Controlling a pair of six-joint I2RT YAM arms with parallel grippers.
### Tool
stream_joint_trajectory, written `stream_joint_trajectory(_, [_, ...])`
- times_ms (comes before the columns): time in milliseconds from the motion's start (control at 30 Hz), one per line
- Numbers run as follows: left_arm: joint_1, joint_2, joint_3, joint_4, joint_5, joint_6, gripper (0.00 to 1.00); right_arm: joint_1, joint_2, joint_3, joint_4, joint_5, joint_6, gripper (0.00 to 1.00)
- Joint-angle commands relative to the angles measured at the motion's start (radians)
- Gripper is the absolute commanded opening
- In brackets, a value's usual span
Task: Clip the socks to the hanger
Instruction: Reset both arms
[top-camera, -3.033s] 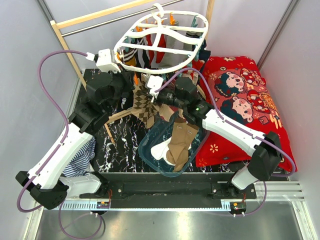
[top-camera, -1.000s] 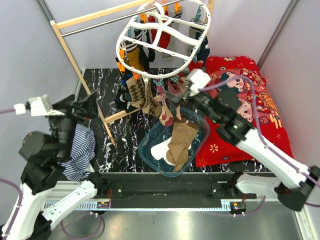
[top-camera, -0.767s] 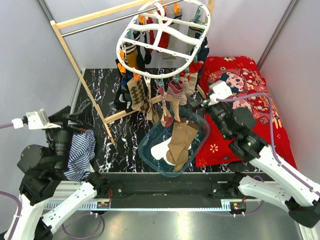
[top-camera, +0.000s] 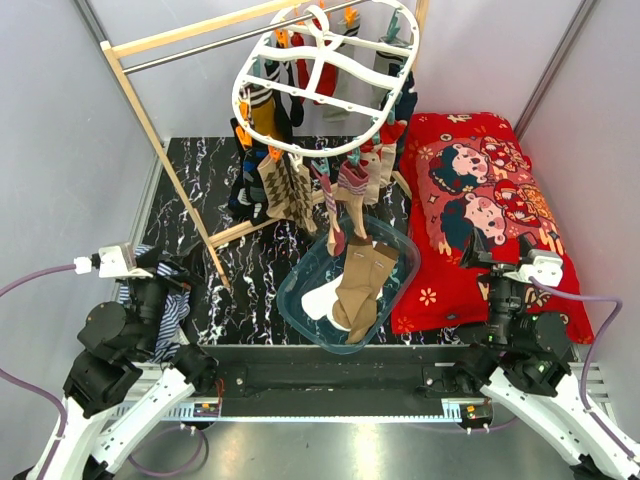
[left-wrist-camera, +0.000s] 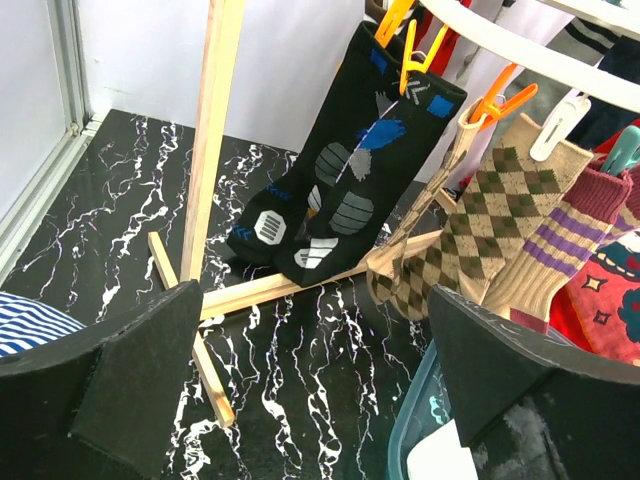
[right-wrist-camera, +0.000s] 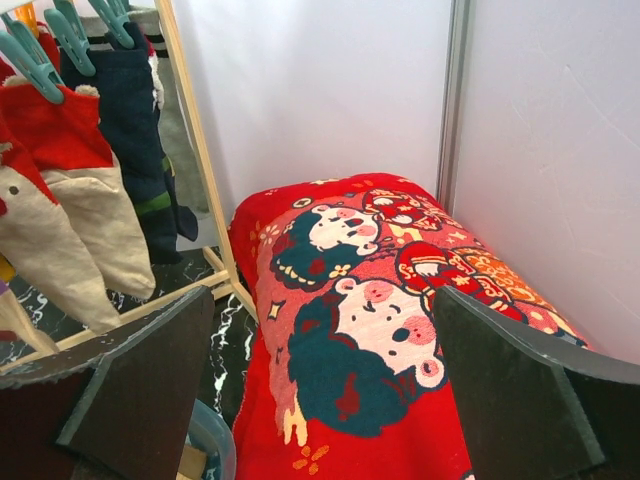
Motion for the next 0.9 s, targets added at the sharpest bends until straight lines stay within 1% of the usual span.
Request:
stream_joint_trajectory(0, [0.001, 0.001, 0.008, 0.034, 0.007, -0.008, 0.99, -0.004, 0.012, -0.005, 0.043, 0.001, -0.013, 1.00])
stream_joint_trajectory(867, [0.001, 0.027, -0.014, 0.075, -0.009, 0.003, 0.99, -0.004, -0.013, -0.014, 0.044, -0.022, -0.018, 1.00])
